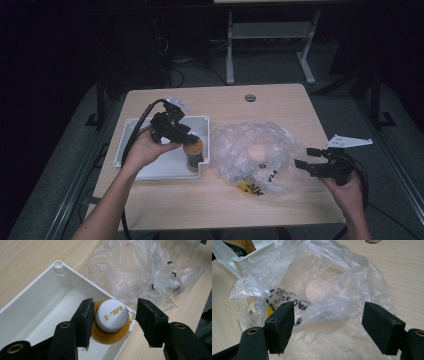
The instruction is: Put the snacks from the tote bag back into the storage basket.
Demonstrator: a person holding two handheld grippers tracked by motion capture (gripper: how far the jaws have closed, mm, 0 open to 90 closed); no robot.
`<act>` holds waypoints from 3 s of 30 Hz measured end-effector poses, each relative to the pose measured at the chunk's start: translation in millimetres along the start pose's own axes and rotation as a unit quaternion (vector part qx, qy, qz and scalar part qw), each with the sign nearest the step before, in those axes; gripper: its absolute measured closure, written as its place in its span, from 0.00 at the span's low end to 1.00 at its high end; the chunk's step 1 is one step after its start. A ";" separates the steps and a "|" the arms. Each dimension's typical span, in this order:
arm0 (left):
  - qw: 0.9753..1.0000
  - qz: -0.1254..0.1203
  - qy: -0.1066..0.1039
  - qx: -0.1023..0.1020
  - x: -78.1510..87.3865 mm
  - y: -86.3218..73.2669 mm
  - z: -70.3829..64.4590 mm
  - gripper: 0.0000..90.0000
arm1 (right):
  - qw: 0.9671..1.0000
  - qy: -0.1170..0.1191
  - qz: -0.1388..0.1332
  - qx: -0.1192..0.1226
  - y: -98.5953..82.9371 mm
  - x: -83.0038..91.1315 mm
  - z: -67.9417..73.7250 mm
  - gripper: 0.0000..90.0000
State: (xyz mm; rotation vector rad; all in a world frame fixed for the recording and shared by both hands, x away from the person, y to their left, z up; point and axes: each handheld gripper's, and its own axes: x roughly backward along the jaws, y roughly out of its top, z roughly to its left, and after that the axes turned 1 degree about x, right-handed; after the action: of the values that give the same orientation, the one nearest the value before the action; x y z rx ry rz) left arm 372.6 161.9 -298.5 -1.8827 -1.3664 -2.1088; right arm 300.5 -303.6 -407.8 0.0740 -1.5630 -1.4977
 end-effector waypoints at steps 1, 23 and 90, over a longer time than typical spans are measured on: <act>1.000 -0.001 -0.001 0.000 0.8 0.0 -0.1 0.52 | 1.000 0.000 0.000 -0.001 -0.2 -0.3 0.0 0.28; 0.999 -0.030 -0.004 0.010 23.0 -8.8 2.9 0.43 | 1.000 -0.008 0.007 -0.008 -5.2 -0.1 -3.9 0.28; 0.996 -0.065 0.033 0.046 17.0 -106.5 25.3 0.39 | 1.000 -0.020 0.003 -0.003 -8.0 3.2 1.7 0.27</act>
State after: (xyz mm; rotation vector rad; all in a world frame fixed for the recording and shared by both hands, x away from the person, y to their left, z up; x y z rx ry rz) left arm 332.4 251.7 -349.4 -1.7189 -1.5824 -2.1025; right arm 293.4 -306.2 -412.2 0.0368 -1.5891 -1.5071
